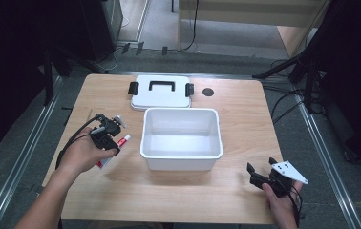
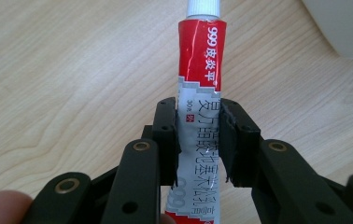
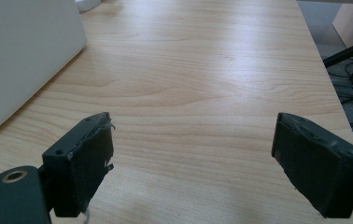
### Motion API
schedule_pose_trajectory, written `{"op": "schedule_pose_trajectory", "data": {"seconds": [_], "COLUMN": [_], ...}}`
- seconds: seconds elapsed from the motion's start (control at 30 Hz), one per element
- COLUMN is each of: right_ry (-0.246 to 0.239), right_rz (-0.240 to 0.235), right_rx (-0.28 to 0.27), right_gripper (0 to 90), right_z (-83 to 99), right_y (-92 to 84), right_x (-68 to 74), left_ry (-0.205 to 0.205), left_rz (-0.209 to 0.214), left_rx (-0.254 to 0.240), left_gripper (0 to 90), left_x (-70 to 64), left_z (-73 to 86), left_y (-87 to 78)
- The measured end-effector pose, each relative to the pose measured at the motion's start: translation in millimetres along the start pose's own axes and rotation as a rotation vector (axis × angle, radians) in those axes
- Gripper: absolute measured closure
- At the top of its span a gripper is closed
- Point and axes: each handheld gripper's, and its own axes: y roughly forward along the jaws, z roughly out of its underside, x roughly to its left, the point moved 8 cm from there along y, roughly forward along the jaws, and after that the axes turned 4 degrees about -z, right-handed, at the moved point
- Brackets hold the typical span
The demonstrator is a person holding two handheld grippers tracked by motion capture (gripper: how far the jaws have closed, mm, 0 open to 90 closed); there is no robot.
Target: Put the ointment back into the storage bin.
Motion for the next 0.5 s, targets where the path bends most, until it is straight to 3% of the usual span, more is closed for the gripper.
{"op": "schedule_pose_trajectory", "data": {"seconds": [0.5], "right_ry": [0.000], "right_rz": [-0.001], "right_rx": [0.001], "right_gripper": [12.8], "right_z": [0.1], "right_y": [0.1], "right_x": [0.0], "left_ry": [0.023], "left_rz": [-0.020], "left_rx": [-0.009], "left_gripper": [71.0], "left_x": [11.7], "left_z": [-8.3], "left_y": [-42.7]}}
